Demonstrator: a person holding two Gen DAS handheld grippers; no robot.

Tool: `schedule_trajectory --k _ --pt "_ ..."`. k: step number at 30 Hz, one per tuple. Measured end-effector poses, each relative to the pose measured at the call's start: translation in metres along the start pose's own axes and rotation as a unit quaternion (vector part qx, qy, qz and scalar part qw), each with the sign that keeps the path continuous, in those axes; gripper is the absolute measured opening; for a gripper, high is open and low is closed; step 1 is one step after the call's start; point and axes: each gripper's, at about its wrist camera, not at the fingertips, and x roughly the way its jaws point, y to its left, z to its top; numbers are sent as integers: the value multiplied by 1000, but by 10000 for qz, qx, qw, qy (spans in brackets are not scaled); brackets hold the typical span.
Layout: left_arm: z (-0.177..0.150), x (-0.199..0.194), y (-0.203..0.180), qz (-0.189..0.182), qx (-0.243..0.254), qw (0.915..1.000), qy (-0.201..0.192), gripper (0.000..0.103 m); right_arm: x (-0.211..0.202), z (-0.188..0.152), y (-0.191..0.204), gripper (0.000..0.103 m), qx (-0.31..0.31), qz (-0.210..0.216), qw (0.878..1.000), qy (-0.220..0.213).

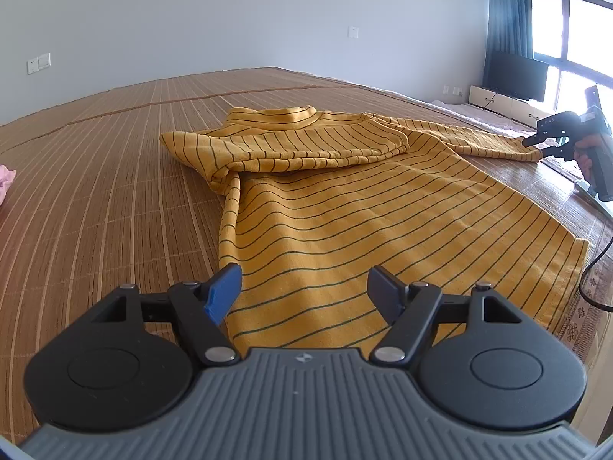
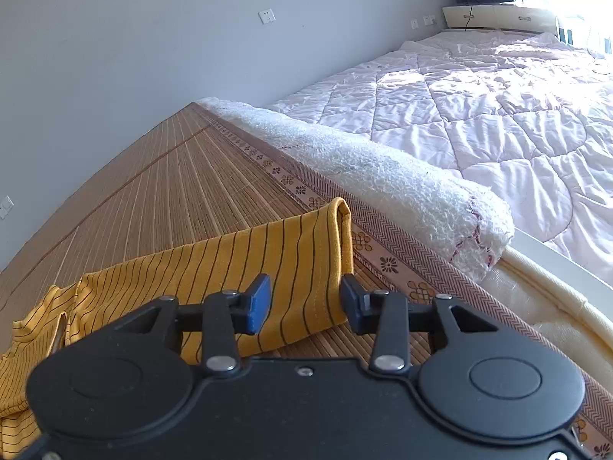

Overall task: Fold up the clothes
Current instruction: 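Grasp the other sleeve cuff with the right tool and lift it, then fold the held sleeve across the shirt front with the right tool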

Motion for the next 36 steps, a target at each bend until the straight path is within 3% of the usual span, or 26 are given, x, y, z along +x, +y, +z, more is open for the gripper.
schedule_trajectory --k 2,5,6,10,14,16,20,27,32,36 --pt "0 0 0 16 -17 10000 -16 77 3 0 4 41 -112 -18 9999 7" --pt "0 -1 1 33 -42 10000 -34 77 5 -2 10 9 -343 -98 9994 18" --pt "0 -1 1 47 -50 10000 -43 77 5 -3 12 7 -405 -37 9992 36" --pt "2 -5 2 69 -70 9999 -118 77 -22 -6 42 6 -896 486 9944 -267" --pt "4 -8 3 70 -92 9998 -184 77 -54 -8 97 6 -1573 873 9801 -837" --pt "5 -9 4 77 -117 9997 -198 77 -61 -11 126 6 -1839 1105 9726 -897" --pt "7 -11 7 66 -146 9996 -234 77 -62 -28 199 6 -2492 1614 9517 -774" --pt "8 -14 10 93 -150 9995 -263 77 -54 -65 317 6 -3098 2456 9175 -445" --pt "7 -13 9 29 -146 9997 -190 77 -26 -112 378 6 -3468 2925 8911 132" --pt "8 -15 7 15 -88 9998 -186 77 -5 -148 402 9 -3696 3160 8706 747"
